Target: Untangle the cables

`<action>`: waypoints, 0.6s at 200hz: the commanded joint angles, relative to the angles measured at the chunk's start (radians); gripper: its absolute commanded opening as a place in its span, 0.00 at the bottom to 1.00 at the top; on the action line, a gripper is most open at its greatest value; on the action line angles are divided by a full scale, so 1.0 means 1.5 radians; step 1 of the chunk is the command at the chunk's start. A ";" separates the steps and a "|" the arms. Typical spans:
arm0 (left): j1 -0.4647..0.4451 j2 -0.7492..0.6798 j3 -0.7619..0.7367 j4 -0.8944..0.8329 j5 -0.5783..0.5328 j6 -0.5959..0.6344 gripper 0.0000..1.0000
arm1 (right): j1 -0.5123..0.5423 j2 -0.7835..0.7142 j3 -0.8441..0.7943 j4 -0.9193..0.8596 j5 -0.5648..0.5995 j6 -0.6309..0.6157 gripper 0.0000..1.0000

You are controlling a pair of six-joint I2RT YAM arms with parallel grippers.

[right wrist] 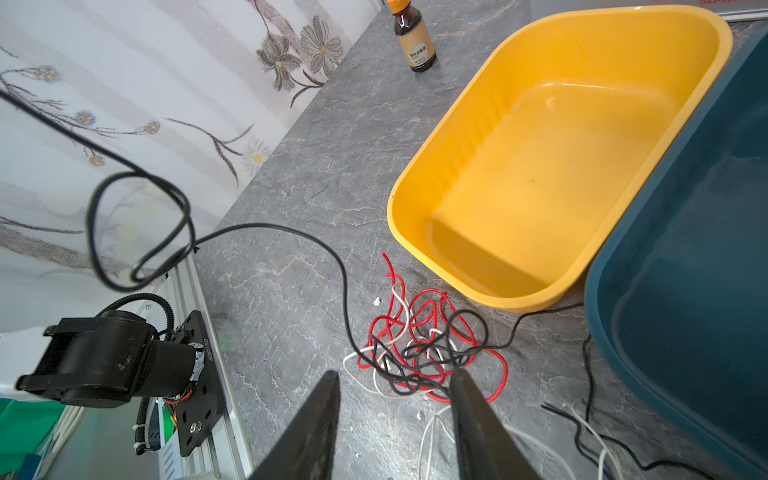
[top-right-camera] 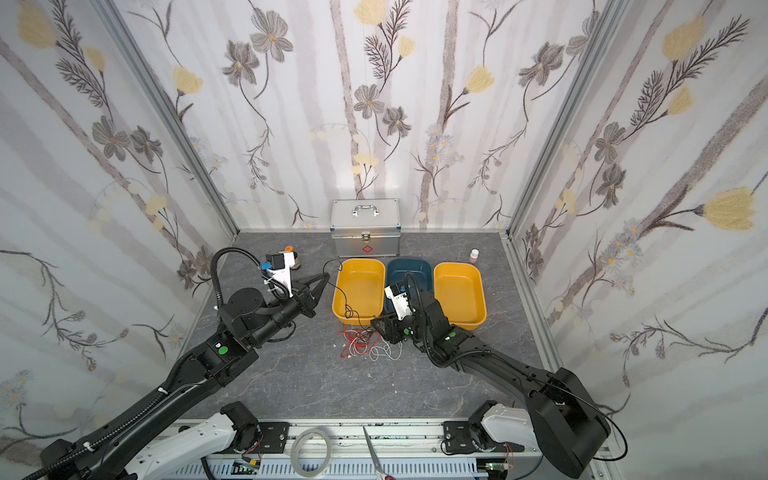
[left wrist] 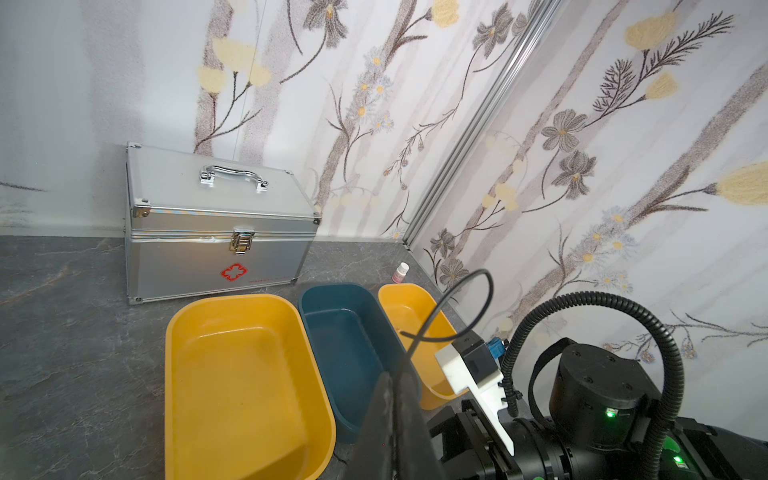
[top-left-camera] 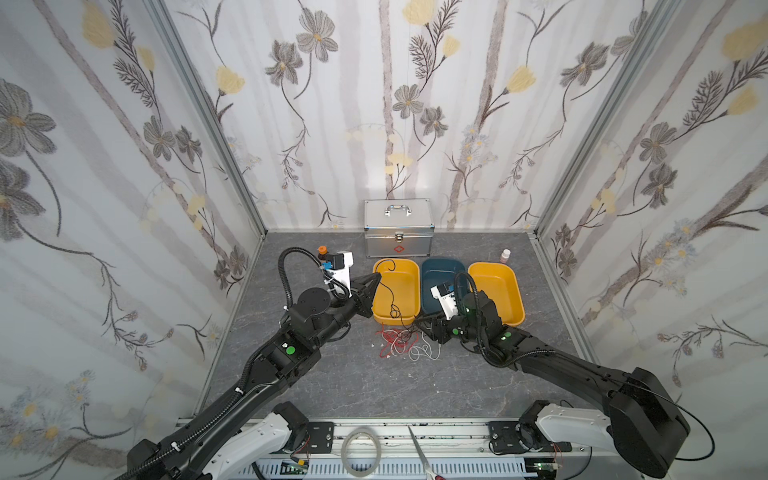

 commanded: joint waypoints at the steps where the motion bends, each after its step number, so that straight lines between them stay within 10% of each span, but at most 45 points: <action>1: 0.002 -0.006 -0.003 0.023 0.003 -0.007 0.00 | 0.000 0.018 -0.004 0.042 0.001 0.041 0.45; 69: 0.002 -0.024 -0.016 0.023 0.004 -0.010 0.00 | -0.002 0.157 0.039 0.117 0.019 0.094 0.44; 120: 0.002 -0.054 -0.022 0.008 -0.009 -0.005 0.00 | -0.019 0.184 0.046 0.112 0.071 0.120 0.15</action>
